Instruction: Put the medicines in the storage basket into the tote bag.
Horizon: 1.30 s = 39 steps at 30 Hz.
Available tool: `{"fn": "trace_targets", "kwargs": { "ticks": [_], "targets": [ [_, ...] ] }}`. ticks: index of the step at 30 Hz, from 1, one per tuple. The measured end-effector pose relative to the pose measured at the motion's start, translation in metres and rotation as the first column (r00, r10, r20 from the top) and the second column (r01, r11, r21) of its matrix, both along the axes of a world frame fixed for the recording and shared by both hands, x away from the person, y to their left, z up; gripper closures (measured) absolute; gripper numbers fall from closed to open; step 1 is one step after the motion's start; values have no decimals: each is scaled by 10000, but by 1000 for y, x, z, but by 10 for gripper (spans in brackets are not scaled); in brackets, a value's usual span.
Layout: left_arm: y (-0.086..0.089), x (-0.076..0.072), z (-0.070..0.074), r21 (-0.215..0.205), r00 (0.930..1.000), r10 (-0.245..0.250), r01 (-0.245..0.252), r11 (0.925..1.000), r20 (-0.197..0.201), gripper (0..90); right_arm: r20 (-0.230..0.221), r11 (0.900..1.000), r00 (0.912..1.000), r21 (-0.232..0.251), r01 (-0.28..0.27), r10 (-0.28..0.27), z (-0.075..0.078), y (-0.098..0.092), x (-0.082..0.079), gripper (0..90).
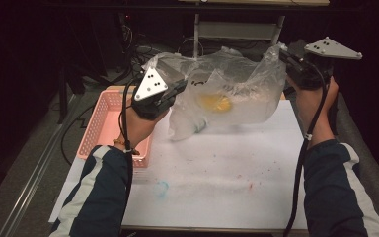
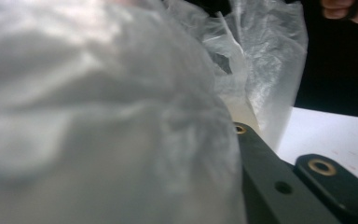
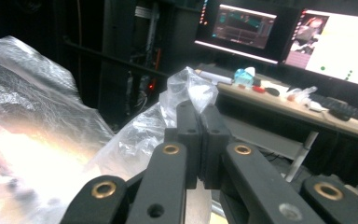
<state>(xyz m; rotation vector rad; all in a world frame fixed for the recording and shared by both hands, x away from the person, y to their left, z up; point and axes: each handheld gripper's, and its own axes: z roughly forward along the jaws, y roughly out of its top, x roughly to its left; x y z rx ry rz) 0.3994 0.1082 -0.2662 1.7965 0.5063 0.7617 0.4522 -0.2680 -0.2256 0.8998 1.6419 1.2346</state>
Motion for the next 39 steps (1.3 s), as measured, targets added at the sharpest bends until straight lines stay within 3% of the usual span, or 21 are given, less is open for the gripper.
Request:
{"fn": "trace_targets", "kwargs": {
  "ticks": [3,6,10,15,18,21,27,30,33,36,39],
  "targets": [
    [-5,10,-5,-4,9995,311,-311,9995,26,871,123,9994,9994,56,328,-329,-5,2,10,900],
    [-7,22,-11,-263,9966,819,-821,9963,-78,870,97,9985,9987,225,502,-504,-14,3,21,900],
    [-8,35,-18,-319,9916,1274,-1280,9913,-201,870,-97,9971,9973,225,733,-731,-25,5,31,885],
    [-9,46,-25,-106,9843,1731,-1736,9848,-331,870,-302,9955,9950,32,951,-950,-35,6,37,749],
    [-12,52,-30,139,9805,1915,-1911,9815,-437,870,-368,9956,9950,33,933,-931,-40,8,39,553],
    [-15,58,-34,295,9766,2091,-2078,9777,-498,870,-228,9939,9936,-106,1102,-1104,-41,11,37,460],
    [-15,70,-42,544,9633,2639,-2613,9637,-489,870,256,9964,9962,221,821,-827,-35,12,31,343],
    [-12,76,-43,581,9553,2909,-2878,9559,-527,871,522,9973,9960,140,718,-724,-30,15,24,309],
    [-6,82,-43,421,9461,3191,-3171,9475,-547,870,586,9991,9978,277,309,-325,-32,18,13,302],
    [-1,88,-44,328,9381,3403,-3389,9403,-643,870,404,9993,9990,326,-178,164,-47,22,4,298],
    [0,90,-47,279,9298,3620,-3609,9322,-670,869,-166,9982,9982,156,-575,578,-76,26,4,284]
  ]
}}
